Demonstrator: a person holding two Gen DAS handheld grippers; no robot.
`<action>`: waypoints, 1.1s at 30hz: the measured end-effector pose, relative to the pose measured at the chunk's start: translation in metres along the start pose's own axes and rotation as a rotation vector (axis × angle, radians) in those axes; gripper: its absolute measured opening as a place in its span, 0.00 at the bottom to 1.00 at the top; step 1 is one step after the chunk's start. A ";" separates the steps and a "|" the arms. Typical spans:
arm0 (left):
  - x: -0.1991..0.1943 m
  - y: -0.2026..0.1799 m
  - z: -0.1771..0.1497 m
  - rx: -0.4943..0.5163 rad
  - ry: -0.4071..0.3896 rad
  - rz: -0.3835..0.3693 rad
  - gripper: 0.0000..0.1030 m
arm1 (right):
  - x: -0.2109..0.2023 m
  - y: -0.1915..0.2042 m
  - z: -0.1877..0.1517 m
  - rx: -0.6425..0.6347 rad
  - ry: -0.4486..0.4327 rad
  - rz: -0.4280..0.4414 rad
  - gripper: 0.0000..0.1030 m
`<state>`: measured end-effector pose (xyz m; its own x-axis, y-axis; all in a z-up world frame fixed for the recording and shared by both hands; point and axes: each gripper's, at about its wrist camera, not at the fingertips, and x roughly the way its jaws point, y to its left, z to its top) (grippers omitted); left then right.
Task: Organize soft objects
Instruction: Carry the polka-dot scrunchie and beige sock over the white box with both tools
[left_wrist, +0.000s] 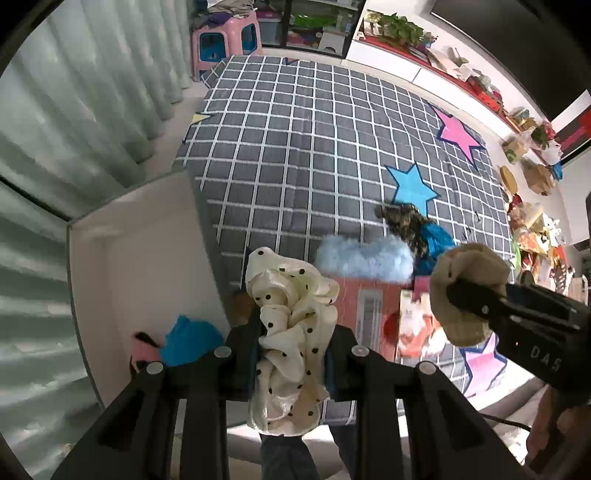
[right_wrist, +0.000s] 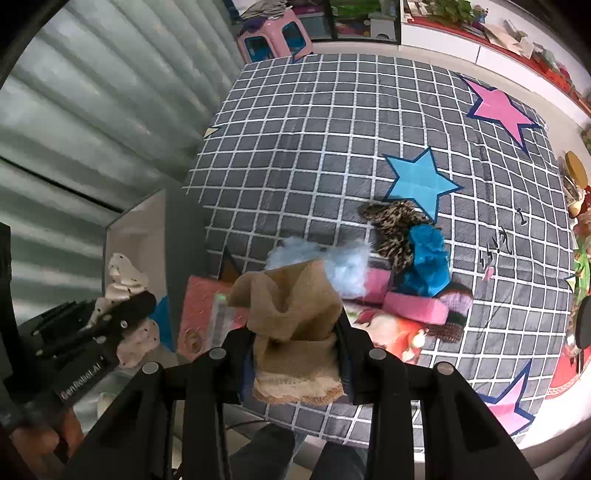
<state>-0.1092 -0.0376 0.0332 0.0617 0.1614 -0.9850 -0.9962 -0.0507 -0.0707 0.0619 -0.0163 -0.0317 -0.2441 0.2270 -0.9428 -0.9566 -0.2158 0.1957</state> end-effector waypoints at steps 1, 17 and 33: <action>-0.001 0.002 -0.005 0.002 -0.001 -0.003 0.29 | -0.001 0.005 -0.003 -0.006 -0.001 -0.002 0.36; -0.011 0.058 -0.072 -0.084 0.004 -0.020 0.29 | 0.007 0.091 -0.039 -0.139 0.035 0.002 0.36; -0.006 0.131 -0.100 -0.227 0.027 0.026 0.29 | 0.048 0.171 -0.052 -0.295 0.123 0.039 0.36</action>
<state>-0.2342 -0.1443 0.0143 0.0407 0.1313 -0.9905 -0.9582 -0.2759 -0.0759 -0.1048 -0.0914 -0.0571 -0.2412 0.1009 -0.9652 -0.8552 -0.4922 0.1623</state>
